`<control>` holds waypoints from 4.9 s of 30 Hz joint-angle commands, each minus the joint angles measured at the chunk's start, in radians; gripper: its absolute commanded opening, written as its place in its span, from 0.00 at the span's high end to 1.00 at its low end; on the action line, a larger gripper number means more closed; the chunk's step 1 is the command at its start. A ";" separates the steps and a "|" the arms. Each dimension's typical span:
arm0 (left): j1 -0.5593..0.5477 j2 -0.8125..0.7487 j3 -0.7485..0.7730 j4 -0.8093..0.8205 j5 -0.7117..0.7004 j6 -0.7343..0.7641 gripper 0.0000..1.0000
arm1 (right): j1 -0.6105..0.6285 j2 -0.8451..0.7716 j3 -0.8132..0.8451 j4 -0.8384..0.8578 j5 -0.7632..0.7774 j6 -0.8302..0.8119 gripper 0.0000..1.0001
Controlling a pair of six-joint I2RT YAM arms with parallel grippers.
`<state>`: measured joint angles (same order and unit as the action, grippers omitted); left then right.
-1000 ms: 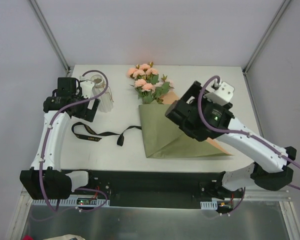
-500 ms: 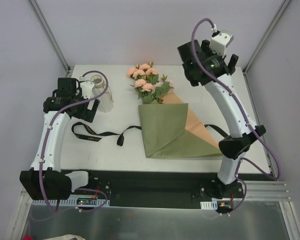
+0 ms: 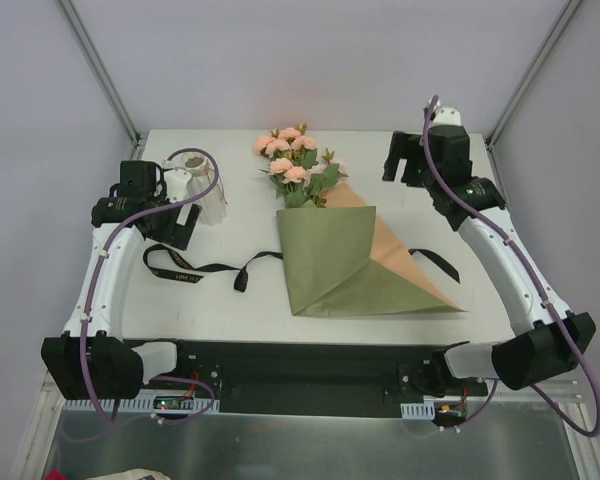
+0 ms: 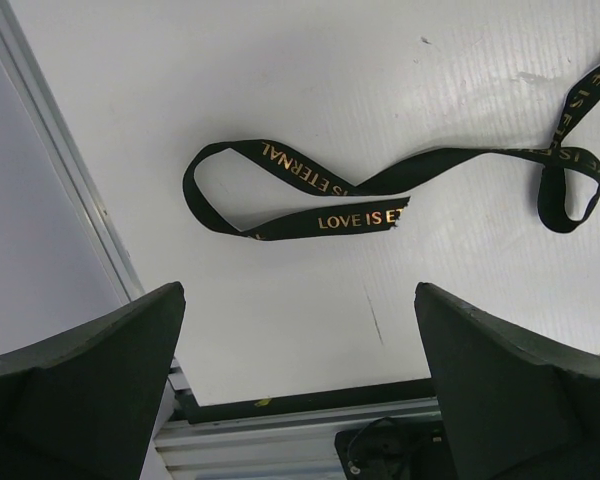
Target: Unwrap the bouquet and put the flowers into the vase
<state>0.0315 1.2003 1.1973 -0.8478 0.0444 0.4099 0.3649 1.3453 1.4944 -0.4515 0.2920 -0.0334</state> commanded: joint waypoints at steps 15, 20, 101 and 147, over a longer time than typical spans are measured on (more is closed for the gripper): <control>-0.005 0.005 0.117 0.001 0.055 -0.094 0.01 | -0.058 0.009 -0.514 0.336 -0.700 0.227 0.40; 0.002 0.012 0.145 0.000 0.043 -0.103 0.01 | 0.051 0.061 -0.449 0.330 -0.696 0.233 0.72; -0.398 0.832 0.484 0.026 0.480 -0.048 0.55 | -0.012 -0.090 -0.350 0.297 -0.725 0.214 0.12; -0.828 -0.191 0.007 -0.500 0.943 0.667 0.64 | 0.221 -0.081 -0.456 0.155 -0.622 0.133 0.21</control>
<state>-0.7868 1.0084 1.1835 -1.2133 0.8028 0.9138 0.4957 1.3373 1.0889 -0.2516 -0.3820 0.1211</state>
